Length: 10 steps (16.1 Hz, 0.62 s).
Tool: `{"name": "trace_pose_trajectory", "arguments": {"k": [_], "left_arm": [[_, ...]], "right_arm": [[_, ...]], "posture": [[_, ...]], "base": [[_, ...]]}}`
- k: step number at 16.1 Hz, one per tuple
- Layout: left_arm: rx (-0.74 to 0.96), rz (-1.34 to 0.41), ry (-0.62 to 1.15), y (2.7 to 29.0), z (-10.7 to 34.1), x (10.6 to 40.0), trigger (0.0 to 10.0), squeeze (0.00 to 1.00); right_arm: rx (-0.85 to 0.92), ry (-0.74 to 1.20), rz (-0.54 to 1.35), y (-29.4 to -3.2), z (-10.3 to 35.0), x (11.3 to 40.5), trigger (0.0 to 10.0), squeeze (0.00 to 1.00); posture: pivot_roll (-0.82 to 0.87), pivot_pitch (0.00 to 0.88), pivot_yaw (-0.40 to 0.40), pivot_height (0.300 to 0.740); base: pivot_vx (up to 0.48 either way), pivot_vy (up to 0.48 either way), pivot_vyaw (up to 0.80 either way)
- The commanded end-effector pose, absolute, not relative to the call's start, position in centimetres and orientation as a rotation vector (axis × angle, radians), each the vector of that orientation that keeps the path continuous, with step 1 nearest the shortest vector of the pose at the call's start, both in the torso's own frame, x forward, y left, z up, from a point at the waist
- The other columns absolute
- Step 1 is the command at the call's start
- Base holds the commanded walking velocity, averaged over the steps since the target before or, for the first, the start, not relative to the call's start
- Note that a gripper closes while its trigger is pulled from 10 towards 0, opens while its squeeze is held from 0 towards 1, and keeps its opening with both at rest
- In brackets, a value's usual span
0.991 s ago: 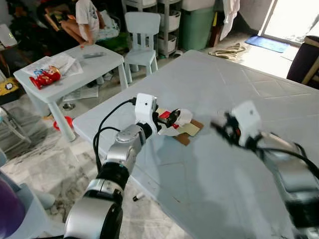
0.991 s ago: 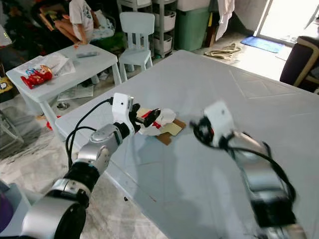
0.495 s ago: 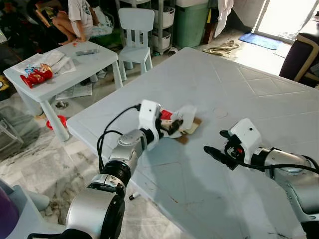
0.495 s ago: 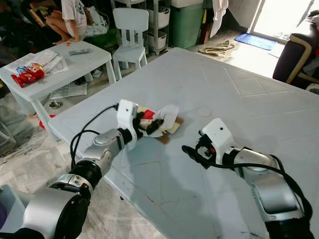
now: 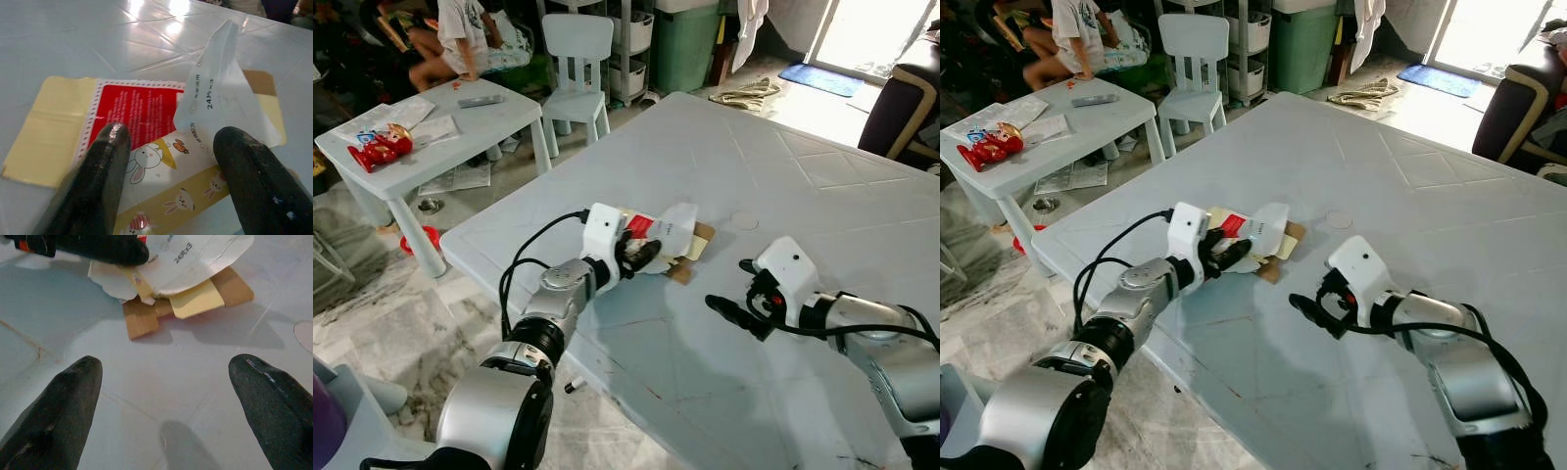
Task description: Picking trash to rubbish bin
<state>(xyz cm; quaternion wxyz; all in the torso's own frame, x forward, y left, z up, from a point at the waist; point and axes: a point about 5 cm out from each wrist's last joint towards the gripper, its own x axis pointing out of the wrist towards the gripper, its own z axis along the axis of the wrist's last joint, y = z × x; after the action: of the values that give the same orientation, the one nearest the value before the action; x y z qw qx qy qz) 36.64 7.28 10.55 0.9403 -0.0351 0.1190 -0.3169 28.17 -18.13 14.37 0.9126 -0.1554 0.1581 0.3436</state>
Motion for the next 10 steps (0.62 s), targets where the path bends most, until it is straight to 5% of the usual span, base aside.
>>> {"name": "trace_pose_trajectory", "arguments": {"k": [1,10], "left_arm": [[-0.064,-0.638,0.261,7.60,9.96,36.42,0.0,0.00],[-0.092,-0.598,0.243,8.43,9.16,35.97,0.0,0.00]], "right_arm": [[-0.330,0.323,0.718,-17.97,14.38,28.35,10.0,1.00],[-0.338,0.314,0.735,-17.52,14.17,28.91,10.0,1.00]], "posture": [[-0.07,0.075,-0.038,0.740],[-0.05,0.056,-0.039,0.740]], "base": [[0.000,0.000,0.00],[0.000,0.000,0.00]]}}
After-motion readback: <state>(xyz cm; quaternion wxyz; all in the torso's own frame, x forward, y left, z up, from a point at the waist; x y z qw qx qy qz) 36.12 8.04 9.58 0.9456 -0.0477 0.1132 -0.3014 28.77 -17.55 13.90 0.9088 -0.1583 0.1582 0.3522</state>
